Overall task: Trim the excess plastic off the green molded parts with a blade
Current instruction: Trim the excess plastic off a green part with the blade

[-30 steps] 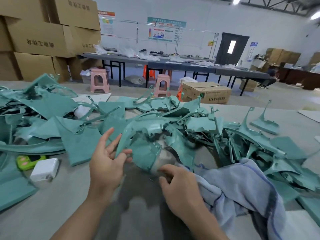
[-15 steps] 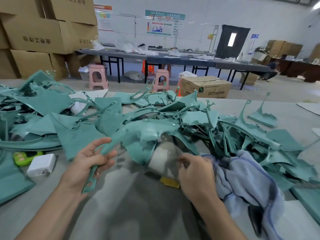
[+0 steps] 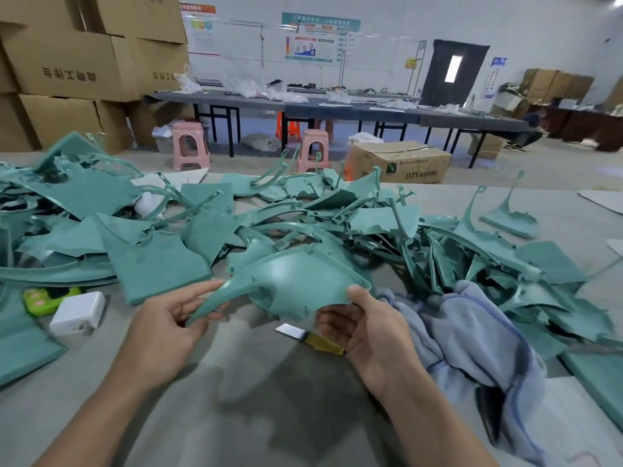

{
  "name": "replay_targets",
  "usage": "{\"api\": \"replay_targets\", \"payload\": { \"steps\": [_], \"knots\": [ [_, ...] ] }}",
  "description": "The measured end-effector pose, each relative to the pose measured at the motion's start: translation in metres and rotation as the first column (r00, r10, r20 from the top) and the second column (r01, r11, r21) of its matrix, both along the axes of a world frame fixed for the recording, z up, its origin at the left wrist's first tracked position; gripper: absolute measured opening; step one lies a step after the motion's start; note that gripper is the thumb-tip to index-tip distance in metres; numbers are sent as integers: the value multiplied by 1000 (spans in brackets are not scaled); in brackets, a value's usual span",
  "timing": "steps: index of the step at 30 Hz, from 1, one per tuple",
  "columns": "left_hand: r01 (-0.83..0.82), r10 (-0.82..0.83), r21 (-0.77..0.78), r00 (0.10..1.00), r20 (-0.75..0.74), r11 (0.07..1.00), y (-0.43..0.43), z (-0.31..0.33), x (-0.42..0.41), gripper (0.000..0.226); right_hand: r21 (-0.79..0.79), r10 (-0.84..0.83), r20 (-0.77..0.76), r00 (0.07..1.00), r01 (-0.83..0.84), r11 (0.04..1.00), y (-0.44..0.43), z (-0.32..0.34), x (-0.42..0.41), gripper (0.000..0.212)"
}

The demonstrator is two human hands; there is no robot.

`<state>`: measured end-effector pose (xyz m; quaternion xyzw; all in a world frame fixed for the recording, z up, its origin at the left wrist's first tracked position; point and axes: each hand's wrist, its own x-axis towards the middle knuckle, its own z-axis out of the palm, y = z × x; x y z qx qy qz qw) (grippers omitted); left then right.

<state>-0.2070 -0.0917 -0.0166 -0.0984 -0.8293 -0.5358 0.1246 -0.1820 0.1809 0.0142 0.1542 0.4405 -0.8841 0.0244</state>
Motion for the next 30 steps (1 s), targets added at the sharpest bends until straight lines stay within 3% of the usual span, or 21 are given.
{"api": "replay_targets", "payload": {
  "steps": [2, 5, 7, 10, 12, 13, 15, 16, 18, 20, 22, 24, 27, 30],
  "knots": [
    [-175, 173, -15, 980, -95, 984, 6, 2, 5, 67, 20, -2, -28, 1000, 3, 1000, -2, -2, -2, 14],
    [-491, 453, -97, 852, -264, 866, 12, 8, 11, 59, 19, 44, -171, 984, -42, 999, -1, -9, -3, 28],
    [-549, 535, 1, 813, -232, 836, 14, 7, 10, 69, 19, 68, -319, 945, -66, 998, -3, -8, -2, 25],
    [-509, 511, 46, 859, -44, 860, 25, 7, 13, 63, 52, 73, -440, 895, -56, 997, -13, -9, 2, 7],
    [-467, 453, 66, 877, 159, 882, 40, 7, 19, 52, 178, 73, -480, 874, 16, 984, -19, -14, 4, 13],
    [-436, 358, 243, 882, 308, 866, 47, 10, 21, 43, 266, 95, -516, 852, 54, 962, -22, -18, 4, 24],
    [-357, -25, 668, 872, 489, 653, 55, 15, 22, 31, 406, 183, -581, 793, 88, 910, -25, -22, 5, 31],
    [-323, -178, 780, 860, 479, 537, 53, 17, 21, 32, 487, 239, -598, 765, 109, 866, -25, -24, 6, 32],
    [-290, -287, 890, 871, 398, 353, 42, 15, 14, 42, 678, 360, -578, 732, 187, 711, -27, -30, 8, 44],
    [-170, -334, 948, 907, 257, 269, 29, 15, 11, 61, 824, 464, -498, 733, 232, 517, -31, -35, 12, 54],
    [-58, -365, 952, 915, 172, 302, 24, 15, 9, 69, 886, 515, -424, 745, 224, 406, -35, -36, 14, 52],
    [-19, -321, 931, 936, 145, 365, 26, 11, 8, 69, 865, 477, -416, 774, 176, 469, -41, -36, 15, 46],
    [17, -278, 906, 954, 112, 423, 38, 11, 10, 50, 783, 427, -424, 799, 87, 616, -45, -34, 17, 43],
    [-8, -215, 847, 966, 144, 531, 53, 12, 13, 39, 837, 524, -366, 769, 25, 547, -47, -32, 22, 48]
  ]
}}
